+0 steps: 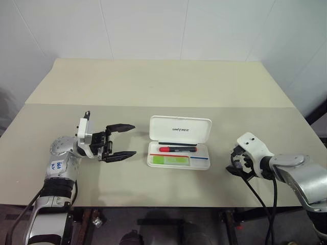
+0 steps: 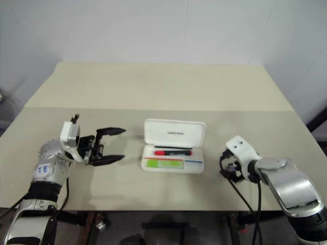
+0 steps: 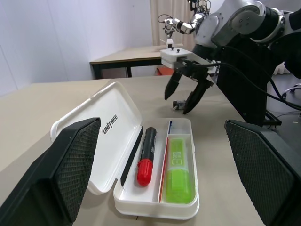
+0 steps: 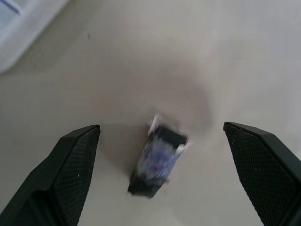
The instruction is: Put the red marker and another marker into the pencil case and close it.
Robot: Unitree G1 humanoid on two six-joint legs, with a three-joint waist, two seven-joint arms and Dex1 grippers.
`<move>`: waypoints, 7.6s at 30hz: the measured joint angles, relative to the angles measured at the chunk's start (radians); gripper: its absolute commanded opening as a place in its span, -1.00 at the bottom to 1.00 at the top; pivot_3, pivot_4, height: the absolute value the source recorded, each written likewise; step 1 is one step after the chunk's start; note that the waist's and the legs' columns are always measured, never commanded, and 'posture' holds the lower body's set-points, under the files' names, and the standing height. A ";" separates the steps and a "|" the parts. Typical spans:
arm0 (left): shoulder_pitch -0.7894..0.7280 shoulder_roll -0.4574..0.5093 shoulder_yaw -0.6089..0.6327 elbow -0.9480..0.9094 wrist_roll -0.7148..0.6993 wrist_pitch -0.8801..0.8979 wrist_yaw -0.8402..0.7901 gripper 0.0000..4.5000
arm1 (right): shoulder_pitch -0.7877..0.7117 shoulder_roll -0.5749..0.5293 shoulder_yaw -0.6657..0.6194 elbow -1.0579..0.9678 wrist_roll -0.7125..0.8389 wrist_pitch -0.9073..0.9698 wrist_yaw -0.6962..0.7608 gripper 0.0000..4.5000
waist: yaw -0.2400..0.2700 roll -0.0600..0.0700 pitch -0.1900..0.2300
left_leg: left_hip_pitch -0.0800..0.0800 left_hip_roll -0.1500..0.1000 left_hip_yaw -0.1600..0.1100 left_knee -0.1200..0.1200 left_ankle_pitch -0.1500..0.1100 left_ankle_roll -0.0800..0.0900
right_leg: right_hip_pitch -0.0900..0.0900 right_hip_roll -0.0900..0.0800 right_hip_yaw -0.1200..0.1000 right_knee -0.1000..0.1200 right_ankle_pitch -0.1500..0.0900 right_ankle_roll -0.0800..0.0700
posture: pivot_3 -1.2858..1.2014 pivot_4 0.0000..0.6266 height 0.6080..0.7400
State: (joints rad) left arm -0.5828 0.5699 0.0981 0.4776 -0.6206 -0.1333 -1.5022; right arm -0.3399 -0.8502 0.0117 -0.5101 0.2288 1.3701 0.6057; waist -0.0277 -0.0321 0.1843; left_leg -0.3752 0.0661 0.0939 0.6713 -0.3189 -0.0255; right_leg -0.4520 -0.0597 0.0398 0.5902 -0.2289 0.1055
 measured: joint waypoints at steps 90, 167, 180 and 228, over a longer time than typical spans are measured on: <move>0.032 0.112 -0.155 -0.074 -0.115 -0.014 0.000 1.00 | -0.466 -0.071 0.530 0.196 -0.075 -0.482 0.531 -0.83 | 0.001 -0.009 -0.005 | -0.014 0.000 -0.001 0.009 -0.001 0.004 | -0.011 -0.001 -0.003 0.003 0.000 -0.001 | 0.03 -0.52 1.00; -0.373 0.073 -0.092 0.439 -0.025 0.050 0.000 -0.60 | -0.146 0.145 -0.024 0.171 0.263 -0.722 0.421 1.00 | 0.002 -0.009 -0.006 | -0.013 0.000 -0.002 0.011 0.000 0.004 | -0.008 0.000 -0.003 0.008 0.002 0.003 | 0.03 -0.52 1.00; -0.538 0.062 -0.068 0.776 0.230 -0.086 0.055 -0.99 | -0.132 0.148 -0.036 0.245 0.262 -0.825 0.404 1.00 | 0.004 -0.009 -0.006 | -0.014 0.000 -0.002 0.011 -0.001 0.004 | -0.008 0.000 -0.003 0.006 0.003 0.003 | 0.03 -0.52 1.00; -0.646 -0.180 0.049 0.874 0.593 0.050 0.367 -0.99 | 0.078 0.067 -0.187 0.065 0.343 -0.778 0.249 1.00 | 0.028 -0.009 -0.006 | -0.014 0.000 -0.002 0.012 0.000 0.004 | -0.007 0.000 -0.003 0.006 0.004 0.006 | 0.03 -0.52 1.00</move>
State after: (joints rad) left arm -1.2284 0.3897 0.1471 1.3519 -0.0279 -0.0828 -1.1356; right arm -0.2623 -0.7830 -0.1752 -0.4450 0.5718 0.5919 0.8549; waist 0.0005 -0.0414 0.1785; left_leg -0.3889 0.0656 0.0923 0.6829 -0.3194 -0.0220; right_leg -0.4593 -0.0599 0.0371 0.5960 -0.2250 0.1113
